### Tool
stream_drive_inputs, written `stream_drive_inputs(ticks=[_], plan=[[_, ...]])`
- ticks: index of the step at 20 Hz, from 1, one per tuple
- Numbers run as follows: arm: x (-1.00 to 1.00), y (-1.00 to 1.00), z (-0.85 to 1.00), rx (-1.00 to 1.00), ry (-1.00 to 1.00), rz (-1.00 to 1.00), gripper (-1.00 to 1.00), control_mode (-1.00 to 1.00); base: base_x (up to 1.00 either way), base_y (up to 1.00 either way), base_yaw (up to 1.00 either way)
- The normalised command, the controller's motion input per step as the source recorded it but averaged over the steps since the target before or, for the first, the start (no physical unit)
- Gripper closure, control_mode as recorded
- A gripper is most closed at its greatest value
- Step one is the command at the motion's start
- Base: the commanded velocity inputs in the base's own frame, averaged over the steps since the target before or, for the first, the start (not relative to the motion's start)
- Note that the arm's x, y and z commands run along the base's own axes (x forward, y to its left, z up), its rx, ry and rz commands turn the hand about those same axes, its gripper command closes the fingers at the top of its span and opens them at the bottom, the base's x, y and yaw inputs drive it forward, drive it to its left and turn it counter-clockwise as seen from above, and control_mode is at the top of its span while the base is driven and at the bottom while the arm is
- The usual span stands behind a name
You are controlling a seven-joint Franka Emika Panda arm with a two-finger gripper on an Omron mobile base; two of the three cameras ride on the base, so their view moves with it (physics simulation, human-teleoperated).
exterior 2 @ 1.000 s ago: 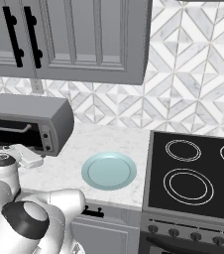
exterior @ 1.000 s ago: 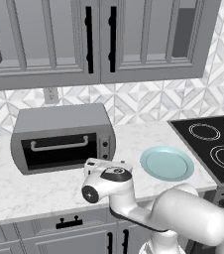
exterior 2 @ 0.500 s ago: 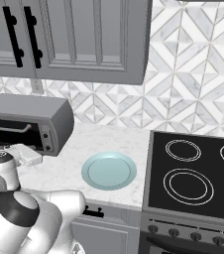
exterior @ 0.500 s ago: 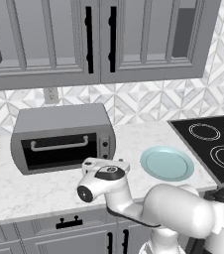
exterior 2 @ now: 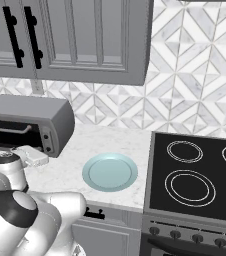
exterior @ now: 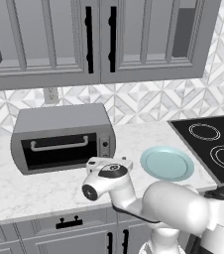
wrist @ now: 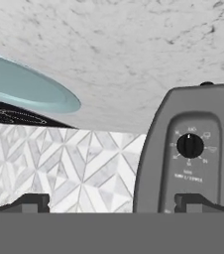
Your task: Pick up the kebab skewer and baguette bread, and place them inside the toaster oven. Close the toaster oven door and start by setting the timer.
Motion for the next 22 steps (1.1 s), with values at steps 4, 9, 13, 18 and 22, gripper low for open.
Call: stream_drive_inputs(ticks=[4, 9, 13, 18, 22], plan=[[0.09, -0.04, -0.05, -0.01, 0.0, 0.05, -1.0, -1.0, 0.0, 0.0, 0.0], [0.02, 0.0, -0.07, 0.0, 0.0, 0.06, -1.0, -1.0, 0.0, 0.0, 0.0], [0.0, 0.0, -0.09, 0.0, 0.0, 0.06, -1.0, -1.0, 0.0, 0.0, 0.0], [0.0, 0.0, -0.11, 0.0, 0.0, 0.06, -1.0, -1.0, 0.0, 0.0, 0.0], [0.05, -0.01, -0.14, 0.0, 0.0, 0.07, -1.0, -1.0, 0.0, 0.0, 0.0]])
